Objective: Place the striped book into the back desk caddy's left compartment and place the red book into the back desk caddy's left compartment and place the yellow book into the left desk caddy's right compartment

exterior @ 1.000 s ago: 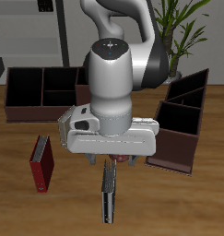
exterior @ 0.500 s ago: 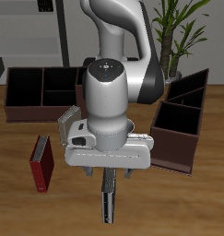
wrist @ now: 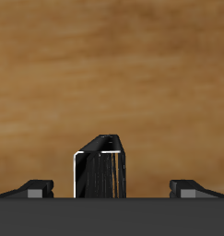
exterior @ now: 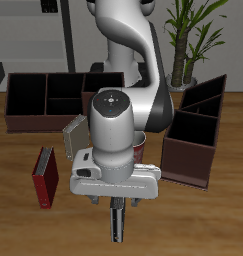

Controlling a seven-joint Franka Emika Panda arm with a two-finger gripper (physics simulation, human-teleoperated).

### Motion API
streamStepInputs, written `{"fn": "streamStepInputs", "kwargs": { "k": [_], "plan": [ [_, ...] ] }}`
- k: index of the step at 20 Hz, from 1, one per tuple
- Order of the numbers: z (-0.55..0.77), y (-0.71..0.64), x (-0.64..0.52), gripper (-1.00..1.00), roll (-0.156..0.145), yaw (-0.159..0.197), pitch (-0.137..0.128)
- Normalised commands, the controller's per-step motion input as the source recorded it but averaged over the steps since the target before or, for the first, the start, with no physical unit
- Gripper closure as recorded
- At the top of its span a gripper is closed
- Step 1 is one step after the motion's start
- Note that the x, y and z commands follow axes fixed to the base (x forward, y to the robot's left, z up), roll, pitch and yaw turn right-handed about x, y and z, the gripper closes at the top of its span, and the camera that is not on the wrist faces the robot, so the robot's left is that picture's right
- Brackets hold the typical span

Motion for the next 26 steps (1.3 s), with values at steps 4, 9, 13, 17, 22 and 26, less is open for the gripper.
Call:
{"fn": "streamStepInputs", "kwargs": {
  "k": [4, 9, 13, 17, 22, 26],
  "plan": [
    [-0.32, -0.11, 0.02, 1.0, -0.034, 0.01, 0.036],
    [-0.08, -0.08, -0.02, 1.0, -0.013, -0.012, -0.008],
    [0.17, -0.08, -0.15, 1.0, 0.008, 0.004, -0.043],
    [0.36, -0.07, -0.28, 1.0, 0.037, 0.019, -0.054],
    [0.46, -0.14, -0.38, 1.0, 0.022, 0.011, -0.064],
    [0.64, -0.12, -0.54, 1.0, 0.032, 0.023, -0.077]
  ]
}}
